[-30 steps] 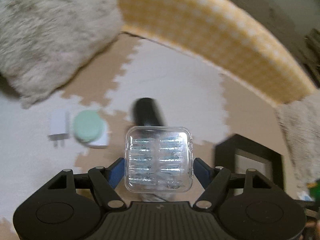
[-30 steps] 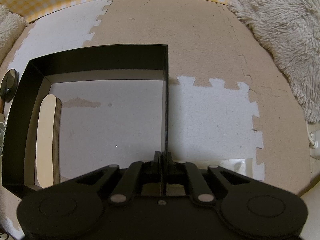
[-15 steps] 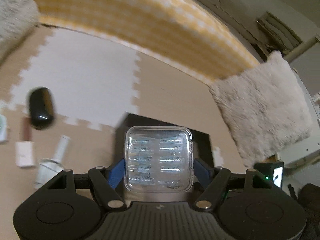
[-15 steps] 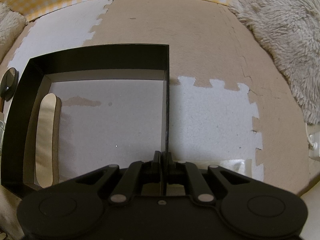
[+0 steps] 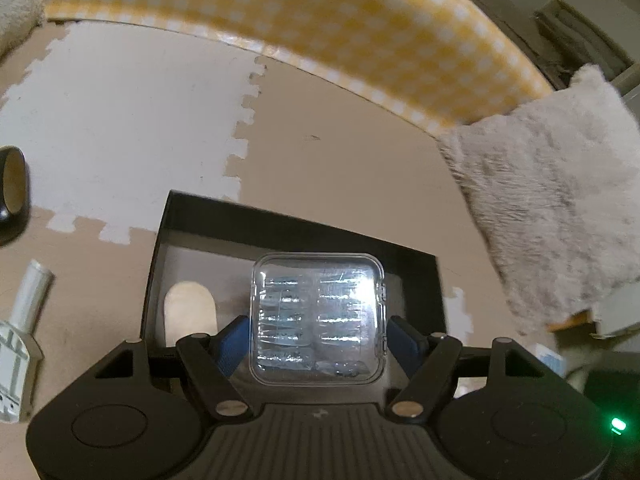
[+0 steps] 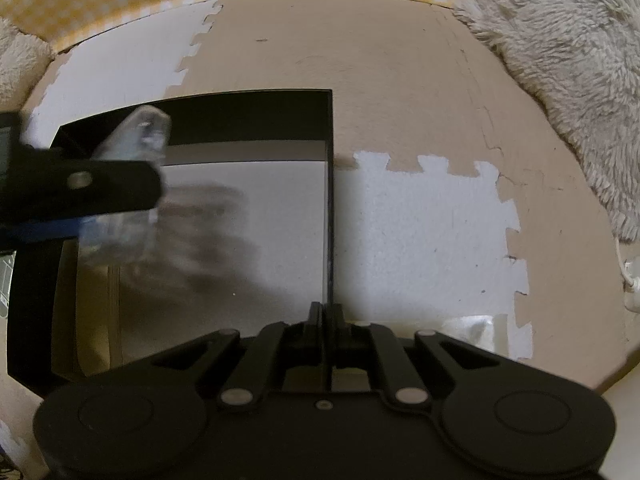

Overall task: Organize rigid objects
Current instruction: 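Carry the clear pill box with the left tool into the tray and release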

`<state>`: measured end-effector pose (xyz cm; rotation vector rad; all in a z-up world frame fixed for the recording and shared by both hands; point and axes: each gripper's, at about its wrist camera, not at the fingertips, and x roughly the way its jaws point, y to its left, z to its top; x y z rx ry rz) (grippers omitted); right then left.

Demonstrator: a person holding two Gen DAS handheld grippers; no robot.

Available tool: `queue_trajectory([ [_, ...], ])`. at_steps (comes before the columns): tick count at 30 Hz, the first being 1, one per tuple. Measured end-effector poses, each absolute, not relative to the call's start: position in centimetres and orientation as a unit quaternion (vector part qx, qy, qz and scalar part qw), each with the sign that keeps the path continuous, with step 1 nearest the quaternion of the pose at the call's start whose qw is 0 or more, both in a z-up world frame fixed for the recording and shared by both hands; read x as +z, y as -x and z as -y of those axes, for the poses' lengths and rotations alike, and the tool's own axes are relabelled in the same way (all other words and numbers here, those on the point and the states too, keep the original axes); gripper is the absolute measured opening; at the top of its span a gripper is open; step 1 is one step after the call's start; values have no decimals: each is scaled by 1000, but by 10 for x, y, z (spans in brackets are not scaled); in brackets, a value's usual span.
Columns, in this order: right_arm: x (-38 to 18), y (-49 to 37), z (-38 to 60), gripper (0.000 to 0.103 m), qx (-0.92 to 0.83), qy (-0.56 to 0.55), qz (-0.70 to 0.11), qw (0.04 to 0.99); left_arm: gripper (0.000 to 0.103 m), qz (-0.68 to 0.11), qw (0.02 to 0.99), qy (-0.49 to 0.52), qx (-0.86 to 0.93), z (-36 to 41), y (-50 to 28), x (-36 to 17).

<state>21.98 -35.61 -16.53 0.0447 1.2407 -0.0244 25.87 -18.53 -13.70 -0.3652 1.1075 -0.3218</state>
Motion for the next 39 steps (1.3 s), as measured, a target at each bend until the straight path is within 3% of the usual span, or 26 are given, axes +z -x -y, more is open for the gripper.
queue_trajectory([
  [8, -165, -219, 358, 5, -9, -25, -581, 814, 76, -509, 845, 102, -126, 203, -261, -139],
  [12, -165, -220, 357, 5, -9, -25, -581, 813, 89, -505, 849, 94, -124, 200, -261, -141],
  [25, -165, -220, 358, 5, -8, -28, -581, 814, 90, -523, 835, 92, -143, 196, -252, -134],
  [39, -166, -218, 358, 5, -5, -24, -579, 815, 99, -507, 839, 59, -191, 180, -227, -100],
])
